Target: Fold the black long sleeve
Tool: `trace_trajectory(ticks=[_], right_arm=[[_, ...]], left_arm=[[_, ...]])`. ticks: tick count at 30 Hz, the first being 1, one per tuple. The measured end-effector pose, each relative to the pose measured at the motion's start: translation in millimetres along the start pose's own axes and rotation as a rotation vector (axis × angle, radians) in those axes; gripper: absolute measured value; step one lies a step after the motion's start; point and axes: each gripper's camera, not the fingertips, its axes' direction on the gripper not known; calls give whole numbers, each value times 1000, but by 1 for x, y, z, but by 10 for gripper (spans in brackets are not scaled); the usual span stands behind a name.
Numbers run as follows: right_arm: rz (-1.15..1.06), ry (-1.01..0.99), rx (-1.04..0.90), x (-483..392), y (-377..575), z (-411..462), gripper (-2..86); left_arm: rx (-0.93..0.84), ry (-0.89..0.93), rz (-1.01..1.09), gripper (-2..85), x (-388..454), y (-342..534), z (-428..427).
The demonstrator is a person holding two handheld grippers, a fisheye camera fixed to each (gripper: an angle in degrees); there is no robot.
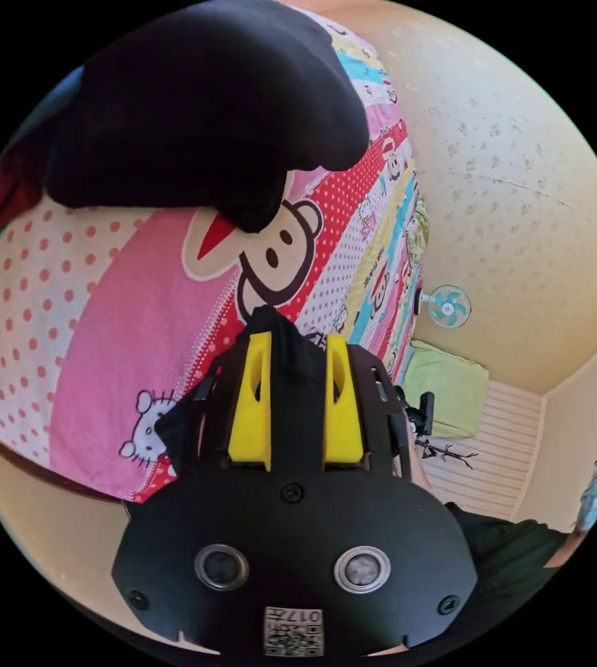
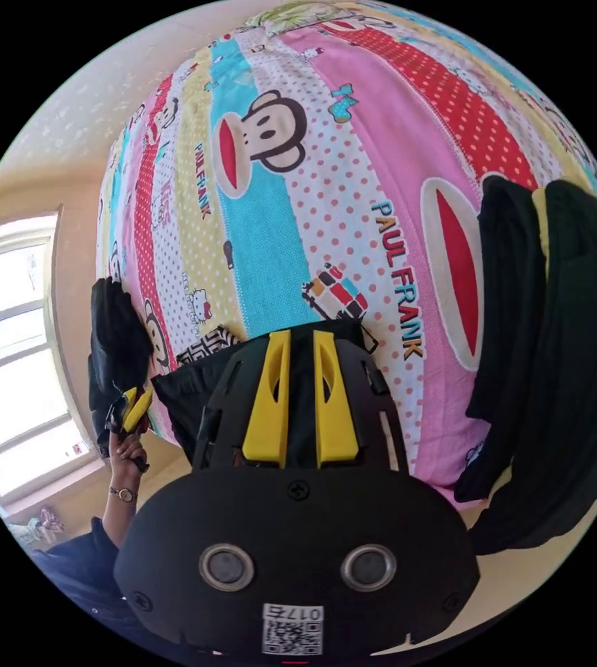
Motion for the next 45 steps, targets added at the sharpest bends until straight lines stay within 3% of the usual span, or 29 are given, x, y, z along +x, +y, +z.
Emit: trace_trajectory(ticks=[5, 10, 15, 18, 22, 27, 30, 34, 38, 41, 45], right_arm=[[-286, 36, -56, -72, 58, 13, 73], [-571, 202, -341, -134, 113, 133, 61], [-751, 309, -374, -137, 121, 173, 52], [-758, 231, -453, -132, 107, 162, 35], [-642, 84, -342, -85, 97, 105, 14], [-546, 33, -253, -12, 112, 40, 7], [-492, 39, -232, 29, 125, 11, 6], [-430, 27, -233, 73, 138, -6, 6], [-398, 14, -265, 94, 142, -4, 7], [-373, -35, -267, 102, 139, -5, 8], [-341, -127, -262, 102, 125, -5, 14]], left_arm=[[-92, -124, -14, 172, -40, 82, 0], [-187, -203, -85, 174, -84, 143, 30], [-210, -154, -260, 53, -100, 156, 55], [-118, -166, -147, 40, -62, 162, 43], [-63, -95, 84, 38, 12, 175, 42], [-224, -146, 498, 37, 130, 201, 126], [-338, -151, 607, 37, 161, 225, 197], [-462, -125, 641, 39, 172, 251, 276], [-566, -221, 568, 88, 151, 269, 334], [-455, -93, 502, 110, 136, 271, 303], [-185, -236, 365, 130, 97, 266, 233]])
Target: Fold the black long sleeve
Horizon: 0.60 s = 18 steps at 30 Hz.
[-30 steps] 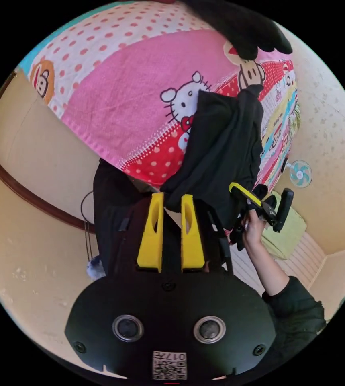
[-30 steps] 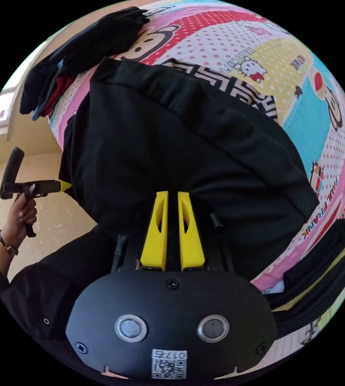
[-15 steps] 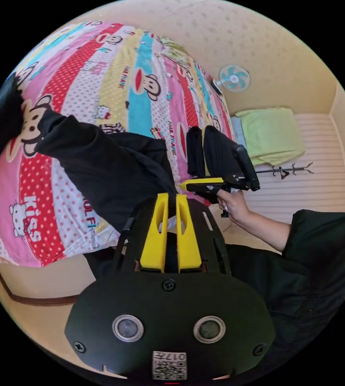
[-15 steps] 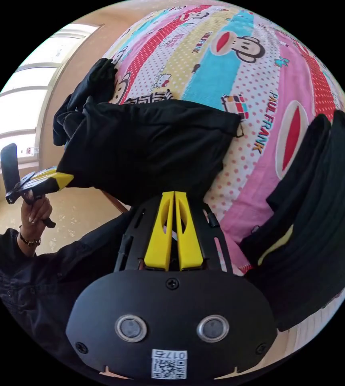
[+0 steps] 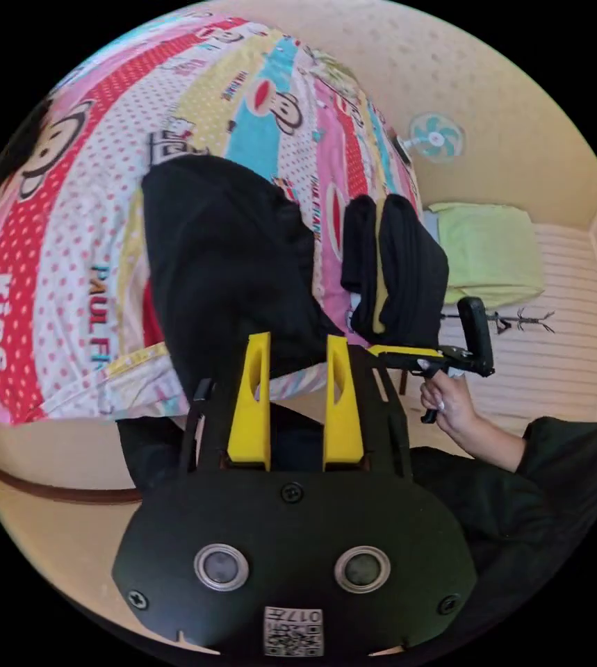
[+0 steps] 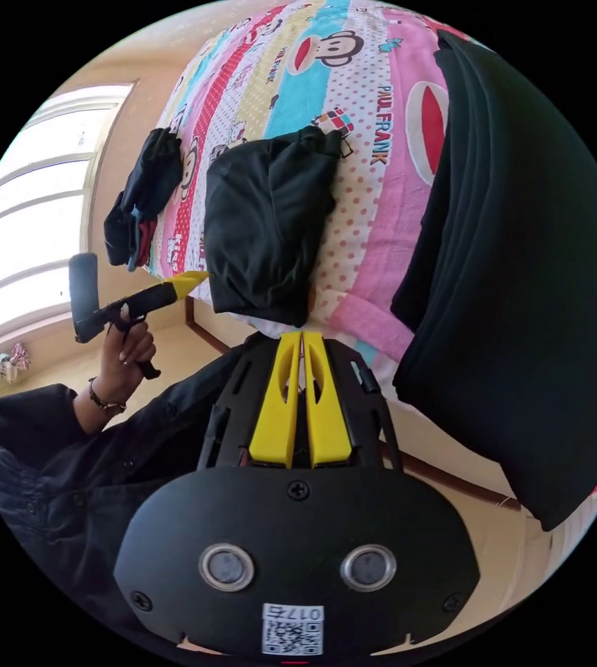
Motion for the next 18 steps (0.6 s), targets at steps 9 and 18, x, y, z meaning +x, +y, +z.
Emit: trace_trajectory(ticks=[9, 18], right_arm=[[161, -159, -8, 9, -46, 2, 73], [726, -726, -21, 38, -55, 57, 192]], left_arm=[[-64, 203, -431, 132, -93, 32, 37], [-109, 504, -419, 41, -53, 55, 11]])
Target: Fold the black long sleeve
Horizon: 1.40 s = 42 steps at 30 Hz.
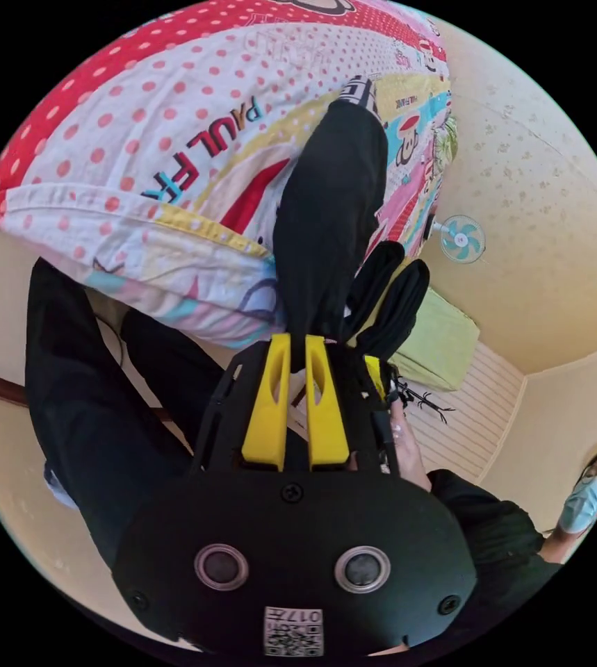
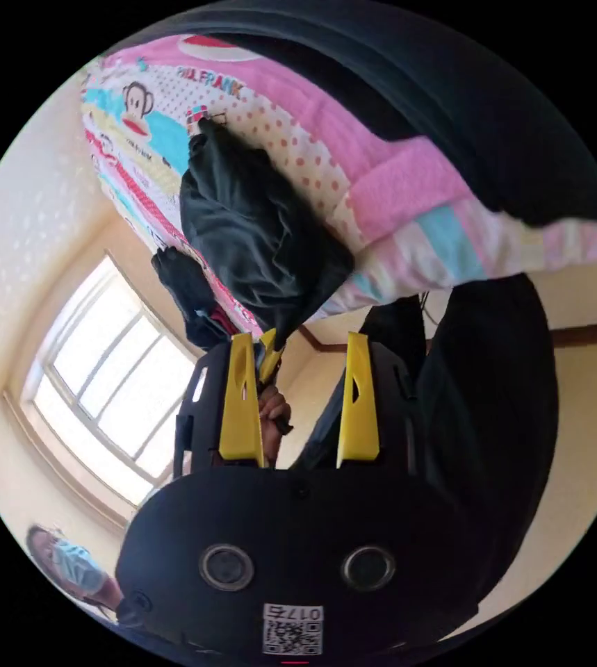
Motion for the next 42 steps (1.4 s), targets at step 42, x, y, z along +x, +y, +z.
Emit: trace_trajectory(ticks=[42], right_arm=[[-910, 396, -353, -559, 93, 709, 15]], left_arm=[[507, 57, -7, 90, -1, 33, -509]])
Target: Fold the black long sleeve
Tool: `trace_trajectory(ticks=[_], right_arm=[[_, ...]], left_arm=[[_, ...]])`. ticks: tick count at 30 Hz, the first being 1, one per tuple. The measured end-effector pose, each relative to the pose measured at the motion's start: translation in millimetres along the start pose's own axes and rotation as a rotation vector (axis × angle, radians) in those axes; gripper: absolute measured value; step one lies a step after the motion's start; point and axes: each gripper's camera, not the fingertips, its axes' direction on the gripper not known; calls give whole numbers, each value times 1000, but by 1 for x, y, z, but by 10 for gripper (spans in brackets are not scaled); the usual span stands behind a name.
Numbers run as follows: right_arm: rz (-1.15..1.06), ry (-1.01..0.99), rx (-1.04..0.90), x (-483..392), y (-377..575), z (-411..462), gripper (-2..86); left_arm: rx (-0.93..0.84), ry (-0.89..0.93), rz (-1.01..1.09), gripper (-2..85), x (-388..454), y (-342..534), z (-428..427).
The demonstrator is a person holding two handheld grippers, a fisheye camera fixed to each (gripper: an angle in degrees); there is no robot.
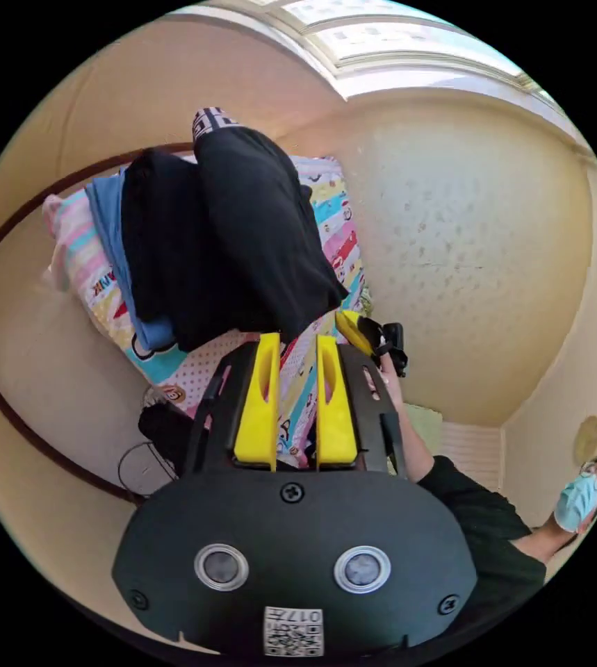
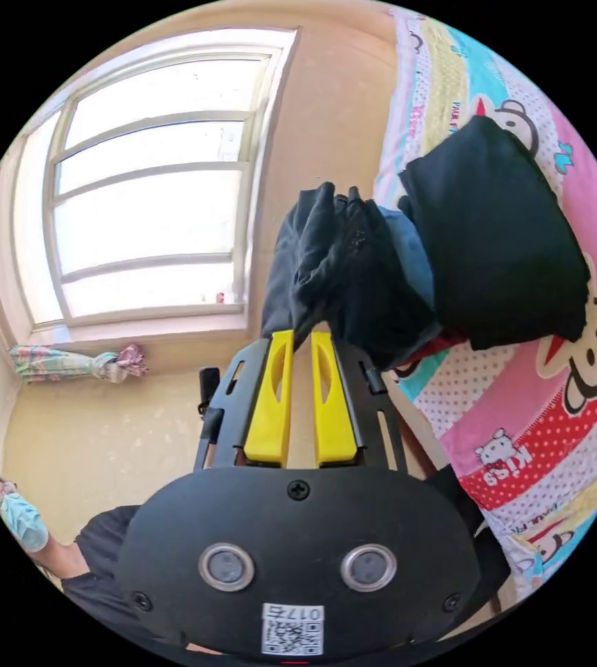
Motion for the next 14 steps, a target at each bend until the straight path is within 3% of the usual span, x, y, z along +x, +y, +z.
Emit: trace_trajectory(ticks=[4, 9, 11, 14], right_arm=[[44, 195, -150, 49, 58, 0, 9], [-44, 714, -357, 37, 138, -48, 6], [-117, 918, -346, 2, 164, -78, 5], [-218, 1223, -127, -87, 206, -142, 4]], left_arm=[[-111, 101, -147, 73, -65, 44, 61], [-361, -94, -83, 64, -59, 66, 141], [-466, -134, 35, 62, -32, 55, 173], [-614, -228, 254, 59, 27, 39, 227]])
